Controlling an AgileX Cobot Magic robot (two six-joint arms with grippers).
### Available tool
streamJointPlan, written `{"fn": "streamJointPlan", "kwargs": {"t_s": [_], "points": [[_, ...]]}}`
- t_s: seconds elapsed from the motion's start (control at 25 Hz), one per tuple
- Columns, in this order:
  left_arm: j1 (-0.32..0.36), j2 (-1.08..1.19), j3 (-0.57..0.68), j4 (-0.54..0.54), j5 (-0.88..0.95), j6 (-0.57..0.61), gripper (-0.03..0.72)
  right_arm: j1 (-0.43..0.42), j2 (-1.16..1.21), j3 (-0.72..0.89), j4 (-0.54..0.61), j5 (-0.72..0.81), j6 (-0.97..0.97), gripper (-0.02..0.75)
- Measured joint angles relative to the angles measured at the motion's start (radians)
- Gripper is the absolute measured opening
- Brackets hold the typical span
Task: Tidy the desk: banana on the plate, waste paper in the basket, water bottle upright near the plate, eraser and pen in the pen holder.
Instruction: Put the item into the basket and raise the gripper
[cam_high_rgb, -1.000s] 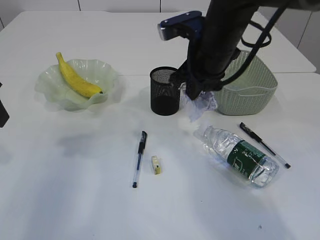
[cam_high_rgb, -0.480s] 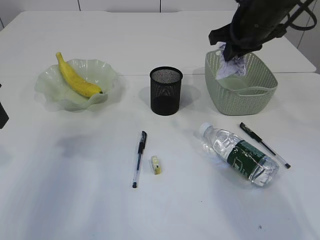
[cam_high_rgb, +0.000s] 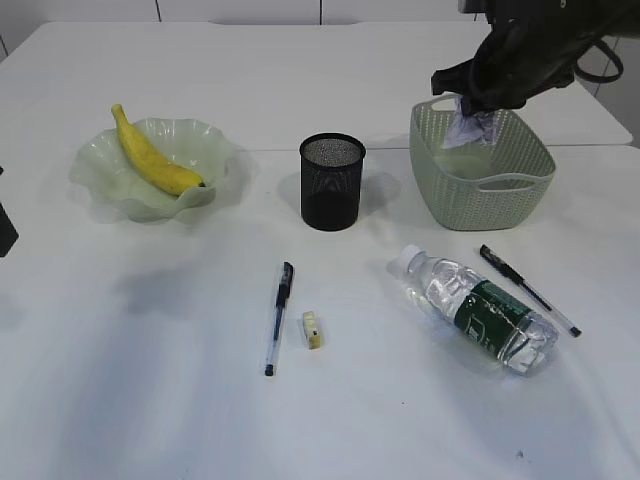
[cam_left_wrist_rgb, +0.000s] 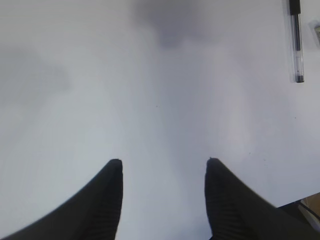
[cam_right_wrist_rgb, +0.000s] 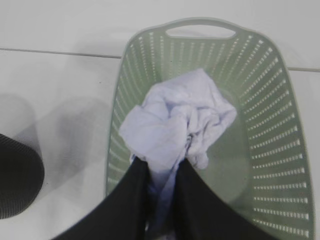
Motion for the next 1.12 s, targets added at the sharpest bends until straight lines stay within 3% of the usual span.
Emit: {"fn": "streamJointPlan", "kwargs": {"t_s": [0.4, 0.6, 0.84, 1.12], "points": [[0.0, 0.0, 0.0, 0.0, 0.0, 0.0, 0.374, -0.002, 0.088, 0.0, -0.142, -0.115, 0.157, 0.129], [0.0, 0.0, 0.0, -0.001, 0.0, 0.0, 0.374, -0.002, 0.107, 0.0, -0.175, -0.115, 0.18, 0.23], [0.0, 0.0, 0.0, -0.001, -0.004, 0.0, 0.374, -0.002, 0.108, -0.038, -0.194, -0.049, 0.186, 0.42], [0.0, 0.0, 0.0, -0.001, -0.007, 0.0, 0.372, -0.002, 0.108, -0.171, -0.194, 0.119, 0.187, 0.471]]}}
